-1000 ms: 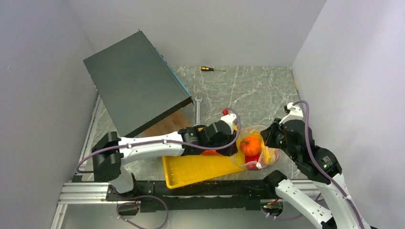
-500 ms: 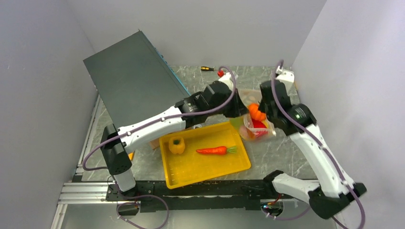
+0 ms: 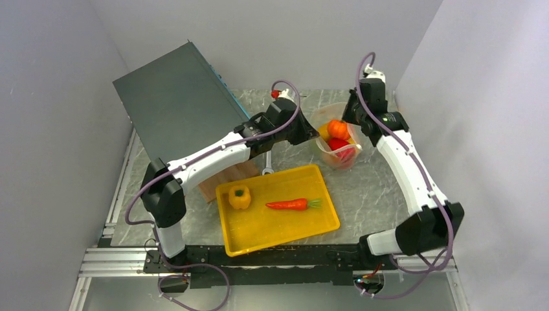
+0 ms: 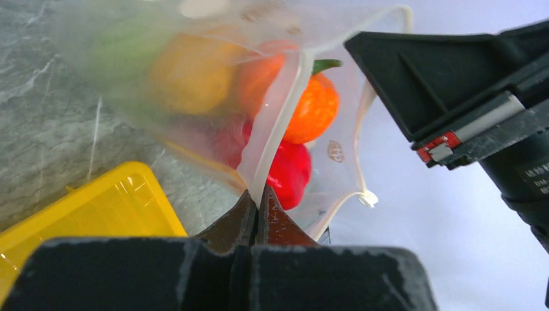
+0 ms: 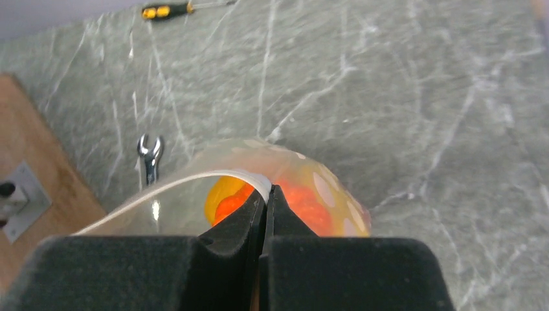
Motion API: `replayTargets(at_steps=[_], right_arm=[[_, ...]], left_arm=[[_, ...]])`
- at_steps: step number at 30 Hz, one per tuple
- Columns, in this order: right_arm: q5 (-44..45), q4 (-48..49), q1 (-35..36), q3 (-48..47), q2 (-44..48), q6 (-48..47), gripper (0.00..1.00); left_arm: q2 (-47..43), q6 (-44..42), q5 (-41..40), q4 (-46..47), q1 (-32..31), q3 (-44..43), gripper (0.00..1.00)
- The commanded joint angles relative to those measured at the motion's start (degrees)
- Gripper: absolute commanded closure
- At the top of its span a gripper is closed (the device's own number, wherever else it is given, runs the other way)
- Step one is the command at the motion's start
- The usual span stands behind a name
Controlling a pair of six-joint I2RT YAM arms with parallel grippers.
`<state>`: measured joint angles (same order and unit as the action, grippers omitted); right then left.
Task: Place the food in the zip-top bag and seal the zipper
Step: Place the zipper food storage bag at the center of the board.
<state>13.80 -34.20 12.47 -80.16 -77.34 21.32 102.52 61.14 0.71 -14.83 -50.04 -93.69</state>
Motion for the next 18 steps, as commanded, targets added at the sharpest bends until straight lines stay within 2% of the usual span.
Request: replayTargets(at_steps=[1, 8, 9, 12, 13, 15, 18], right_arm=[[-10.42, 2.98, -0.08, -2.89, -3.33, -3.87, 1.00], [-15.31, 3.49, -0.30, 2.92, -1.34, -5.22, 1.00], [-16.50, 2.99, -0.25, 2.98, -1.10, -5.07, 0.98], [-18.37, 0.90, -0.20, 2.51, 0.05, -4.91, 0.77], [-17.91, -0.14, -0.30, 1.95, 0.56, -4.79, 0.65], [-15.70, -4.05, -0.29, -0.10, 1.47, -4.17, 0.52], [-9.68, -7.32, -0.30, -1.71, 4.50, -2.02, 0.37]], left_arm=[[-0.16, 3.36, -1.36, 2.42, 1.37, 0.30, 1.00], [4.49, 3.30, 1.35, 1.39, 1.91, -2.26, 1.00], [4.68, 3.45, 1.73, 1.12, 1.88, -2.28, 1.00], [3.82, 3.61, 0.71, 1.08, 1.95, -1.40, 1.00], [3.35, 3.62, 0.29, 1.24, 1.95, -1.07, 1.00], [2.66, 3.34, -0.37, 1.07, 1.93, -1.06, 1.00], [2.64, 3.32, -0.53, 0.30, 2.01, -2.08, 1.00]])
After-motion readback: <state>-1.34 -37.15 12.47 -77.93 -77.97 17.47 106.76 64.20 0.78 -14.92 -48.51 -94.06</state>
